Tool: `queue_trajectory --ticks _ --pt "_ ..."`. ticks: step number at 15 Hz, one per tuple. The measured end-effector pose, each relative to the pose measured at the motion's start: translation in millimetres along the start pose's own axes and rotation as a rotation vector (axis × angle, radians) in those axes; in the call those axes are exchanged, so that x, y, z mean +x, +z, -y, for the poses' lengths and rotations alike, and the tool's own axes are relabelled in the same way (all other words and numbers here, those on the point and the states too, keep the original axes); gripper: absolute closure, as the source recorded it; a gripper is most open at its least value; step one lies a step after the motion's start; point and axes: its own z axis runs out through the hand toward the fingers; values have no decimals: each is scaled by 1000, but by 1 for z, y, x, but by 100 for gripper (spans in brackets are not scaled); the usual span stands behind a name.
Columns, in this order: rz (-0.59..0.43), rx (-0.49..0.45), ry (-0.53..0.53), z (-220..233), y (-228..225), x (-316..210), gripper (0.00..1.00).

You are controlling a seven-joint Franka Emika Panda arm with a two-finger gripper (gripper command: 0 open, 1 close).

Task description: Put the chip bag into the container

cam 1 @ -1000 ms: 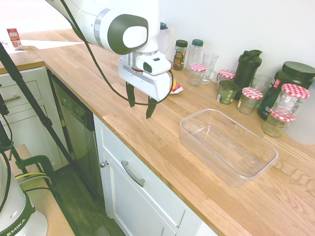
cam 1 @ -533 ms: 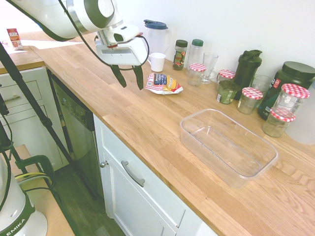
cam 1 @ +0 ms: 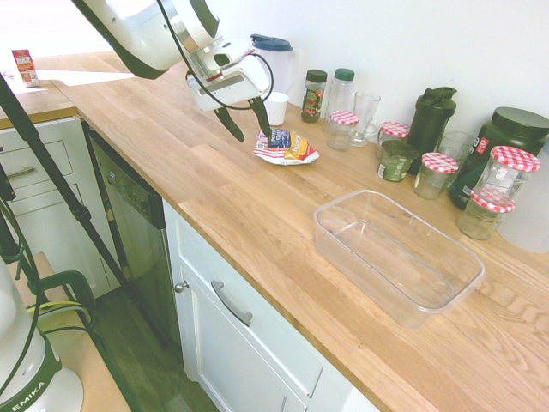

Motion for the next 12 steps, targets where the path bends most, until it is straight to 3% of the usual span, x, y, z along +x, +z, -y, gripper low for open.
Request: queue_trajectory --ticks 10,11,12 --pt "-18 -55 25 31 52 35 0" --pt "-16 -58 23 32 55 34 100" --pt "-16 -60 17 32 57 33 100"
